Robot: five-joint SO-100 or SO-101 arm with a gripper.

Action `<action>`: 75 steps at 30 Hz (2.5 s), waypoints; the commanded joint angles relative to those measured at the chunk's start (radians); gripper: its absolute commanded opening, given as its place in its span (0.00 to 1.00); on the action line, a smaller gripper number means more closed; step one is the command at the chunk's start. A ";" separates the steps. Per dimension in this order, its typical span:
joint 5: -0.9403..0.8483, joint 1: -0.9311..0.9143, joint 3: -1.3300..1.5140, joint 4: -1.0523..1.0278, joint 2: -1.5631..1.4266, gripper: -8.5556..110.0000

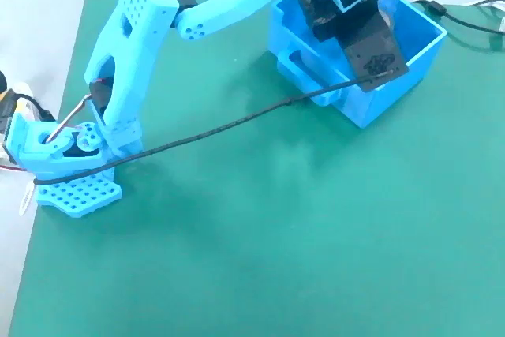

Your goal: Put the tape in the box

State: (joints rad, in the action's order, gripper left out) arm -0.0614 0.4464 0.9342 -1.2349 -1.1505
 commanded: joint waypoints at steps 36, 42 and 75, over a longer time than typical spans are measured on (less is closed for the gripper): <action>-0.011 -0.135 -0.147 -0.210 -0.400 0.30; -0.006 -0.264 -0.137 -0.354 -0.543 0.30; 0.043 -0.657 1.241 -0.074 -1.621 0.30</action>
State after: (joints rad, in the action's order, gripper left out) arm -0.0077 -0.1810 2.0540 -1.3698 -2.7136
